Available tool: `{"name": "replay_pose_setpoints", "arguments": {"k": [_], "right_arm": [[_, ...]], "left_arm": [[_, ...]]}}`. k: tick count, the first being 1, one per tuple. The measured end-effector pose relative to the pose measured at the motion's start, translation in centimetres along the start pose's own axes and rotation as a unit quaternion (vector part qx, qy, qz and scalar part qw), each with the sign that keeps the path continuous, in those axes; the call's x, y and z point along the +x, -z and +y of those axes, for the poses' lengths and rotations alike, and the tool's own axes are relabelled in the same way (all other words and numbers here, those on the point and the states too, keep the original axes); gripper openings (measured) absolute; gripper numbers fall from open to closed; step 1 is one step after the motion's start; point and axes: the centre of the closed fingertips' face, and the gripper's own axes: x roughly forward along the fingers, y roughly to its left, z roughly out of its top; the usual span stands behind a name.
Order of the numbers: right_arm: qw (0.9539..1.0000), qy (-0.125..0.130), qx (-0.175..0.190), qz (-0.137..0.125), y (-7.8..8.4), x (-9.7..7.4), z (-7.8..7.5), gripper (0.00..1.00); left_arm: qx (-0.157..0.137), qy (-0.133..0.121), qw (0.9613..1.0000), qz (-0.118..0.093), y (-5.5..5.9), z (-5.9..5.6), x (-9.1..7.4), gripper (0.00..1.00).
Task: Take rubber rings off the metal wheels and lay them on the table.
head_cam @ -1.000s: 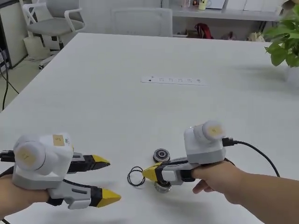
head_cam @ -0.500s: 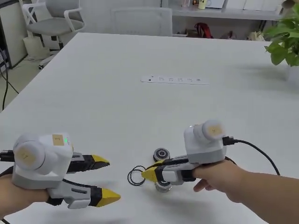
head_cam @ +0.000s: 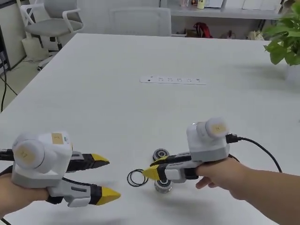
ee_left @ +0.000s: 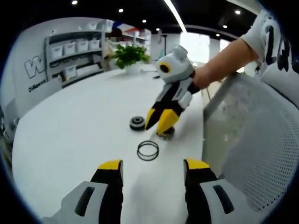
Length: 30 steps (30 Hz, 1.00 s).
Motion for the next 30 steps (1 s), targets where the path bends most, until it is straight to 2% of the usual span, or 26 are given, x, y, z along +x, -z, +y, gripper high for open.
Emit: {"name": "replay_pose_setpoints", "arguments": {"k": [13,30], "right_arm": [[0.9999,0.005,-0.005,-0.008,-0.7,-1.5,-0.6,0.22],[0.9991,0.033,-0.004,-0.026,-1.2,-3.6,-2.6,0.24]], "left_arm": [[0.000,-0.002,1.0000,-0.004,-0.5,1.1,0.2,0.52],[-0.005,-0.013,0.9998,-0.015,-2.0,2.5,0.4,0.52]]}}
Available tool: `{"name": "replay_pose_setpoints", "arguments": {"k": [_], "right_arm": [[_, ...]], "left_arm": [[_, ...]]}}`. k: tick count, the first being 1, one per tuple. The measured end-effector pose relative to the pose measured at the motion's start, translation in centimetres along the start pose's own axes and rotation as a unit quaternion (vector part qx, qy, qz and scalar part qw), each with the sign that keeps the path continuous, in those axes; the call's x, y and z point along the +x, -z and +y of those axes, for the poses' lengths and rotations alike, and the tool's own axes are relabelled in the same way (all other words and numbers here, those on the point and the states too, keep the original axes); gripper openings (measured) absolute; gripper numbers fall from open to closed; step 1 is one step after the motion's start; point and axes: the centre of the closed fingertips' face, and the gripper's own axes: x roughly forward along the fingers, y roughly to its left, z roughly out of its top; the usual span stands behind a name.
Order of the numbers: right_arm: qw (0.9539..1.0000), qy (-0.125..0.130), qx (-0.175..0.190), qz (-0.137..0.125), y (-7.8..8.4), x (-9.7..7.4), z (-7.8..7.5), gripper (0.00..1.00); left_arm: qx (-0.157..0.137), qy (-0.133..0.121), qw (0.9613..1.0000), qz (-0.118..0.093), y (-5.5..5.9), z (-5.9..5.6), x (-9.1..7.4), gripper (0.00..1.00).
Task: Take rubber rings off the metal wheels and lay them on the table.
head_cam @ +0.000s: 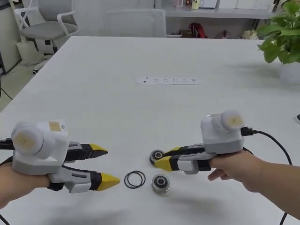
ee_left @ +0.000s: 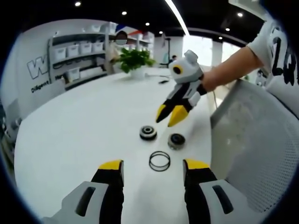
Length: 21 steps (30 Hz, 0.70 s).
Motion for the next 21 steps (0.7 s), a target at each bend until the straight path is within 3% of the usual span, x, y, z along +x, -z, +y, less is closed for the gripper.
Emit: {"name": "replay_pose_setpoints", "arguments": {"k": [12,21], "right_arm": [[0.9994,0.025,-0.023,0.002,0.4,-1.0,-1.7,0.26],[0.9973,0.040,-0.057,0.021,1.3,-1.0,-2.6,0.25]], "left_arm": [[0.003,0.000,1.0000,0.000,-0.8,0.4,0.7,0.51],[0.009,0.002,1.0000,0.002,-1.4,0.8,1.4,0.51]]}}
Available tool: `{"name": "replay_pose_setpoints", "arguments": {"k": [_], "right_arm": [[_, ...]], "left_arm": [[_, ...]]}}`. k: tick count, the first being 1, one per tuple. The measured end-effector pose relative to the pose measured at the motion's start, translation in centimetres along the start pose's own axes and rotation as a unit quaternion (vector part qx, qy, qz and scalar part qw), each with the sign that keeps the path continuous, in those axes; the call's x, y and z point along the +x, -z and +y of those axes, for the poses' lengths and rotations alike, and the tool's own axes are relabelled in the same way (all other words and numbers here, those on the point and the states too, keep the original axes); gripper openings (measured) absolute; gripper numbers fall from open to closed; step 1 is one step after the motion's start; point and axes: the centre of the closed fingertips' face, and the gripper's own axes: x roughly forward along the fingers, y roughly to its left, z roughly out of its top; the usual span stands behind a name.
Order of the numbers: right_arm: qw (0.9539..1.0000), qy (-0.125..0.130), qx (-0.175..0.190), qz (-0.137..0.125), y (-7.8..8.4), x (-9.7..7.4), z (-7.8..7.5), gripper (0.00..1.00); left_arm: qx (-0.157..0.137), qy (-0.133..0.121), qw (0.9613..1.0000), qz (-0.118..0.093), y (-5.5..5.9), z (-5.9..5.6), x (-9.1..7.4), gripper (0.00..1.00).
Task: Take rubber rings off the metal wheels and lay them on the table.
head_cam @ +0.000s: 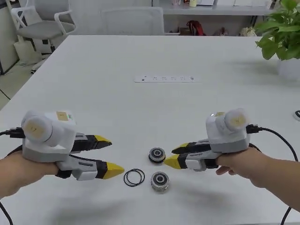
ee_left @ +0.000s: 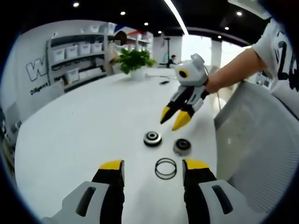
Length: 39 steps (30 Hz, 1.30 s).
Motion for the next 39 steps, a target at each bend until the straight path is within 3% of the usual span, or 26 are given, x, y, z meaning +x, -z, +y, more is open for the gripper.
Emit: {"name": "replay_pose_setpoints", "arguments": {"k": [22,39], "right_arm": [[0.9998,0.010,-0.013,0.008,0.6,1.3,-1.1,0.26],[0.9998,0.006,-0.018,0.009,1.0,2.1,-1.2,0.25]], "left_arm": [[0.013,0.016,0.9997,0.010,-0.7,0.9,3.3,0.48],[0.010,0.027,0.9995,0.015,-0.4,0.7,5.3,0.44]]}}
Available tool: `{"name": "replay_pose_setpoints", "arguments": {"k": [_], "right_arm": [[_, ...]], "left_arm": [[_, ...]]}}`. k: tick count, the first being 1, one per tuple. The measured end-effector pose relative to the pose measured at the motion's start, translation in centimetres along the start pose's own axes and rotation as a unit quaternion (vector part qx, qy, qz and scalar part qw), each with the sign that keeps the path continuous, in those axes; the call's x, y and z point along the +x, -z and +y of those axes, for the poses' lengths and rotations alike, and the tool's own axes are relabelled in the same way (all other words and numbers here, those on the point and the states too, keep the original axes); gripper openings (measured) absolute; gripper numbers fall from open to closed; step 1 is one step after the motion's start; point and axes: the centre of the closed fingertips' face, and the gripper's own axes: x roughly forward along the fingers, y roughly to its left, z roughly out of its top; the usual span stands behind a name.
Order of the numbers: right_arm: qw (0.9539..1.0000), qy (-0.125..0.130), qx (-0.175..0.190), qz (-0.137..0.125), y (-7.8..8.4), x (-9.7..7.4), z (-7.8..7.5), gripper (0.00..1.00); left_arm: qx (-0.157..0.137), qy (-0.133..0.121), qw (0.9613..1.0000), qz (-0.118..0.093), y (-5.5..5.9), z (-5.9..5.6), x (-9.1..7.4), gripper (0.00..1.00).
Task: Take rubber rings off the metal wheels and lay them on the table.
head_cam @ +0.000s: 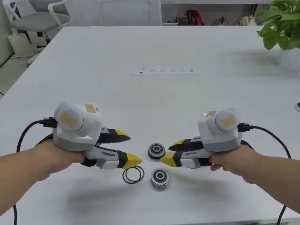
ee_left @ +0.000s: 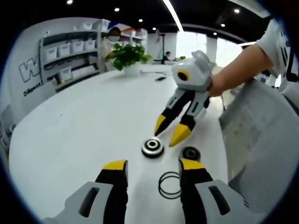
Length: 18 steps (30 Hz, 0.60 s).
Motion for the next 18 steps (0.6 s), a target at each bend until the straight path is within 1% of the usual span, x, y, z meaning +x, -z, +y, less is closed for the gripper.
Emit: {"name": "replay_pose_setpoints", "arguments": {"k": [8,18], "right_arm": [[1.0000,-0.002,-0.008,0.001,0.1,0.3,0.2,0.24],[0.9999,0.002,-0.011,-0.003,0.0,0.5,0.1,0.23]], "left_arm": [[-0.001,0.002,1.0000,0.000,-0.1,0.1,1.0,0.42],[-0.001,0.004,1.0000,0.002,-0.1,0.1,1.9,0.39]]}}
